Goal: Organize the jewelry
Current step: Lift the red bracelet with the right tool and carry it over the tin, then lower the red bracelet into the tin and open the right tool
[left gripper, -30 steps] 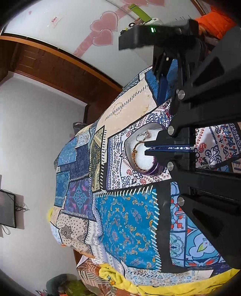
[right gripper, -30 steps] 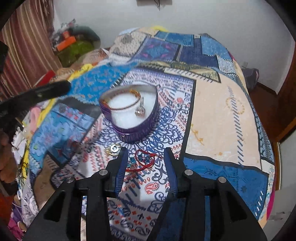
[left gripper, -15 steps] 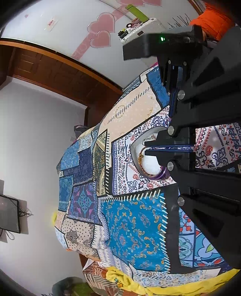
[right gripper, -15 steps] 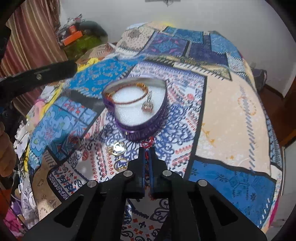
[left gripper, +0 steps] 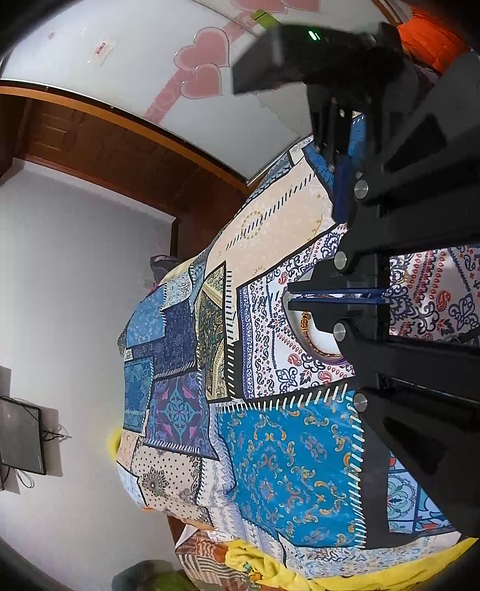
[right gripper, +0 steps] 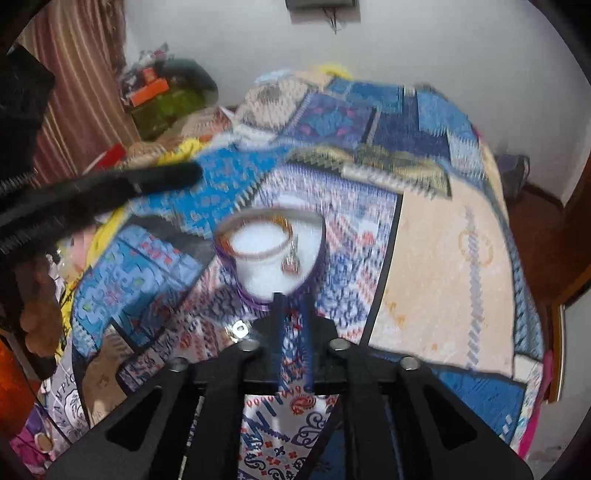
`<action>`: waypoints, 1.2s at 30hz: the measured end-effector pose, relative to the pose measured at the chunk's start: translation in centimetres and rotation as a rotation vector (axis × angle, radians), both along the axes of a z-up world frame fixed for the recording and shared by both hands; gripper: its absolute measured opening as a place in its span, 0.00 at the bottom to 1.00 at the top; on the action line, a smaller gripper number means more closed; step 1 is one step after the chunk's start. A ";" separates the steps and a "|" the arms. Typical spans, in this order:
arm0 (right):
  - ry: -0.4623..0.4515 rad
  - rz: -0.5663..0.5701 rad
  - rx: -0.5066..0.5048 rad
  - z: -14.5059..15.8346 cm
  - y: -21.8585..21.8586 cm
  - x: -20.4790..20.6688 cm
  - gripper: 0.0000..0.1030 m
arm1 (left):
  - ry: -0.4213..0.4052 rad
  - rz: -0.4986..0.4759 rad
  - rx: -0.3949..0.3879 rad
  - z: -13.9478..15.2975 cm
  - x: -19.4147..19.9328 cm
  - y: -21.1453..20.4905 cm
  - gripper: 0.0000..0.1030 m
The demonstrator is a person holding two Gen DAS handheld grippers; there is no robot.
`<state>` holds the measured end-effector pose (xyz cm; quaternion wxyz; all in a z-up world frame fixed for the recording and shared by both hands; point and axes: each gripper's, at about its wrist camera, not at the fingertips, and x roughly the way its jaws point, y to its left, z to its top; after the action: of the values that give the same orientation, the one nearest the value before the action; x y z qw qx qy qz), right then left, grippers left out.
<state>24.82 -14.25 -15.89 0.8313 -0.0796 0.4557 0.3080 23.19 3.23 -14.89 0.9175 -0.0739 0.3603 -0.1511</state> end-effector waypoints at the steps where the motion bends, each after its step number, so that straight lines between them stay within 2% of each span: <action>1: 0.012 -0.002 -0.005 -0.4 -0.1 0.1 0.26 | 0.002 -0.001 0.001 -0.1 0.0 0.0 0.00; 3: 0.032 -0.004 -0.023 -1.5 0.0 0.1 0.29 | 0.008 -0.002 0.003 -0.5 0.2 0.0 0.00; 12: 0.041 0.059 -0.113 -3.5 1.2 0.1 0.29 | 0.038 0.003 -0.005 -1.9 0.3 0.2 0.00; 14: 0.045 0.066 -0.116 -3.8 1.2 0.2 0.26 | 0.038 0.005 -0.007 -1.9 0.4 0.4 0.00; 16: 0.053 0.062 -0.112 -4.0 1.0 0.4 0.08 | 0.034 0.005 -0.007 -1.8 0.5 0.4 0.00; 20: 0.076 0.046 -0.074 -3.9 0.3 0.6 0.07 | 0.025 0.000 -0.002 -1.6 0.5 0.2 0.00; 25: 0.026 0.016 -0.061 -2.3 -0.3 0.1 0.07 | 0.018 -0.004 -0.003 -1.3 0.4 0.2 0.00; 32: -0.074 0.003 0.028 2.4 -0.3 0.0 0.07 | 0.002 0.007 -0.016 -0.6 0.5 0.7 0.00; 36: -0.105 0.006 0.073 3.8 0.8 0.7 0.07 | 0.003 0.004 -0.025 -0.5 0.7 0.8 0.00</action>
<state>25.54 -13.47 -12.11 0.8553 -0.0667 0.3999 0.3225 23.91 4.01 -15.38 0.9163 -0.0863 0.3597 -0.1537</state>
